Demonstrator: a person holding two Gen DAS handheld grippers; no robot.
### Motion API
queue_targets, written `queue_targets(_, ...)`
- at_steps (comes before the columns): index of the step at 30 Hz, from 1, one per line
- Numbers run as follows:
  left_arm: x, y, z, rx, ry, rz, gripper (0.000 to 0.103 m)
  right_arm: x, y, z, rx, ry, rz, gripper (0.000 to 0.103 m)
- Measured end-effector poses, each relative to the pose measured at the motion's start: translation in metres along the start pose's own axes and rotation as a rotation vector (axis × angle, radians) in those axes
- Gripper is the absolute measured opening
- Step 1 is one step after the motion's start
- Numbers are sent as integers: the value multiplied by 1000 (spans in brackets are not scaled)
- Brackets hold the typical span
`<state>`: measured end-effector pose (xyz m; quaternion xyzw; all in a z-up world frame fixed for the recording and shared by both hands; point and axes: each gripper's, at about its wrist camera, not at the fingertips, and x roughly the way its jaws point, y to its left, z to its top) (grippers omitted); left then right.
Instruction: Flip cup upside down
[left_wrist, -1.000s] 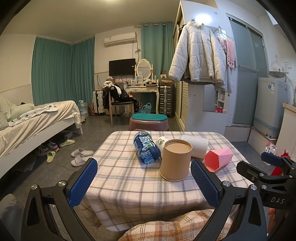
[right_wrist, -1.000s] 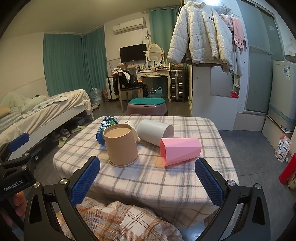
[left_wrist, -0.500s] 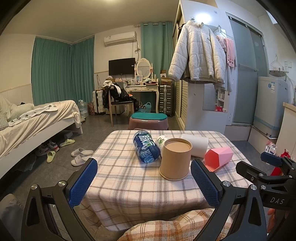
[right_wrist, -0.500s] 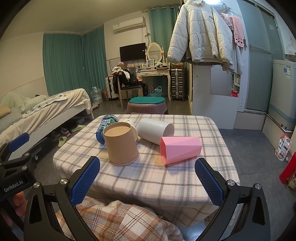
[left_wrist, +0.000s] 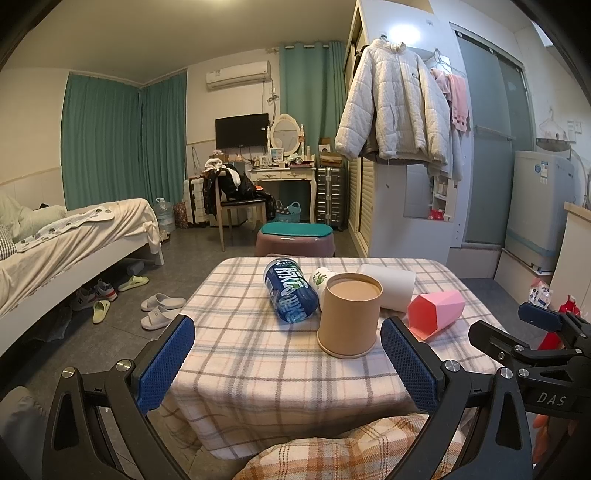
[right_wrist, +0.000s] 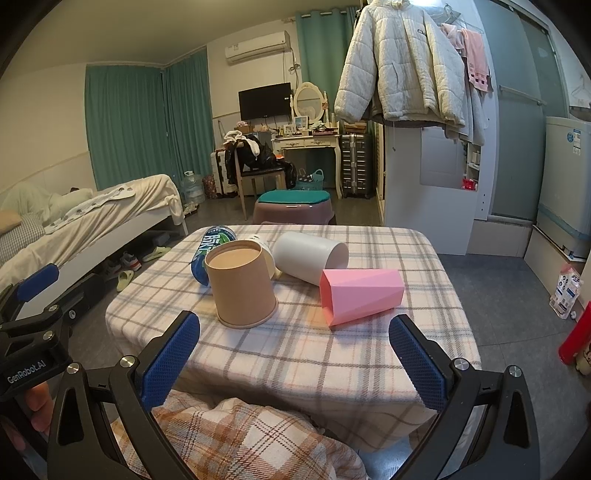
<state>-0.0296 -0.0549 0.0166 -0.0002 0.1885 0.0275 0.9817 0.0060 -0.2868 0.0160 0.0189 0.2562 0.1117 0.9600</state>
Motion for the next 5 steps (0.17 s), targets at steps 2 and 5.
queue_targets(2,-1,0,-2,4,-2,-1,103,1,0,0,-1,2,-1,103)
queue_targets(5,-1,0,-2,11,-7,-5,103,2,-1,0,1,2,1,103)
